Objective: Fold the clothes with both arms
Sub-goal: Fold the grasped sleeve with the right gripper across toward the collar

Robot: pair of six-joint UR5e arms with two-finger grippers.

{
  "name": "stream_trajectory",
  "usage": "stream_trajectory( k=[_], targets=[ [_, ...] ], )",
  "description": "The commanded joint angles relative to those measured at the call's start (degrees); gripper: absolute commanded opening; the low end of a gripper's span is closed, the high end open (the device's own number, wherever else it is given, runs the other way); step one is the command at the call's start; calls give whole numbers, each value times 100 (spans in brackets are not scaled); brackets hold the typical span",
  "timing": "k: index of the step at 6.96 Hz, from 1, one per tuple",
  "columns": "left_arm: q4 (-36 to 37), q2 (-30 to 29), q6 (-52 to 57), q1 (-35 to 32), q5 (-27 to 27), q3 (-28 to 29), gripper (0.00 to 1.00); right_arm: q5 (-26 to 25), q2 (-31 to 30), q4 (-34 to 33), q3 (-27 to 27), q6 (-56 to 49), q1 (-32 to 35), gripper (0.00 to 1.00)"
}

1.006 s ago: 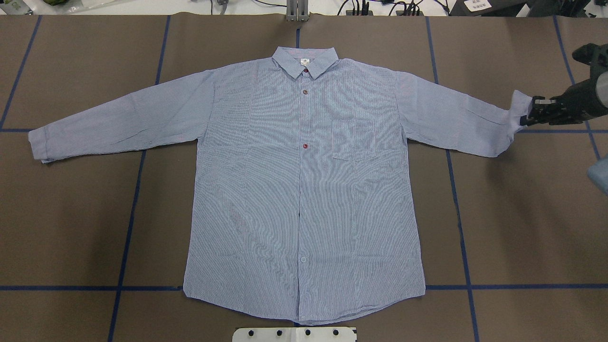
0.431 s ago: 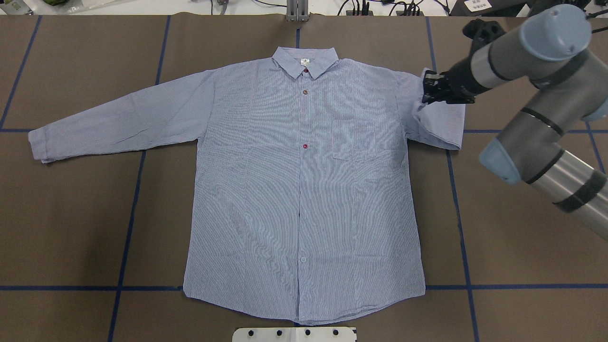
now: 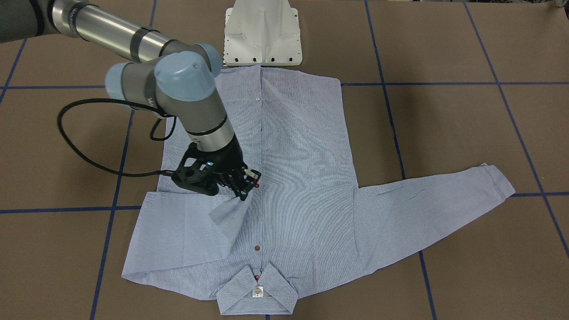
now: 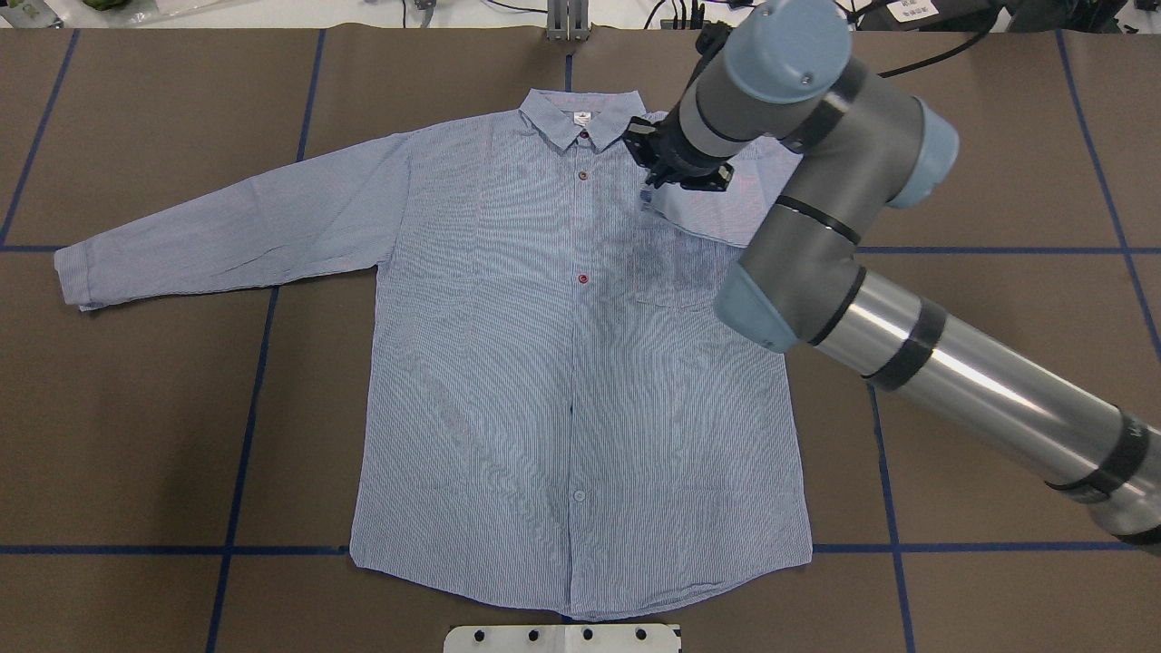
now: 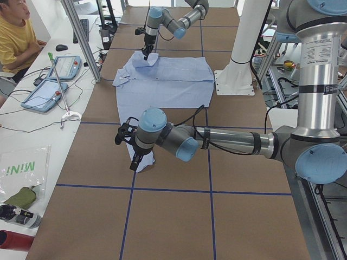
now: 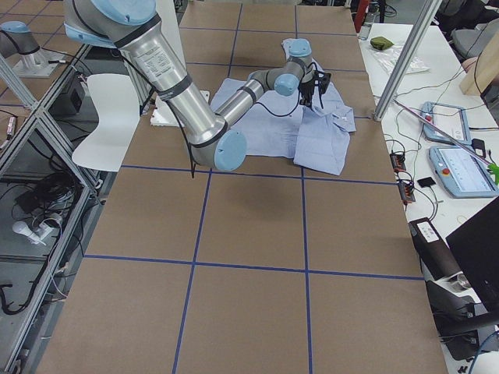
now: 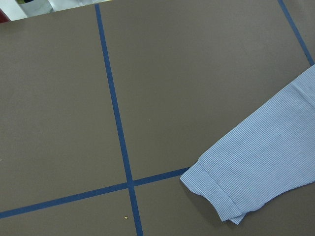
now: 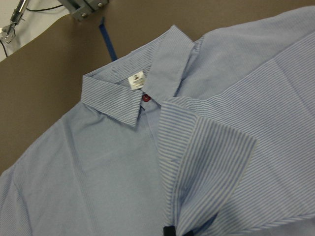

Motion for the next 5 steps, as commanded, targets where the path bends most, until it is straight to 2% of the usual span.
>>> stream_trajectory(
  k=[1, 4, 5],
  targets=[
    [3, 0, 0, 0, 7, 2, 100, -423, 522, 909, -961, 439, -286, 0],
    [3, 0, -9, 0, 7, -33, 100, -677, 821, 930, -1174, 466, -506, 2],
    [3, 0, -9, 0, -19, -7, 100, -687, 821, 930, -1174, 466, -533, 38]
  ],
)
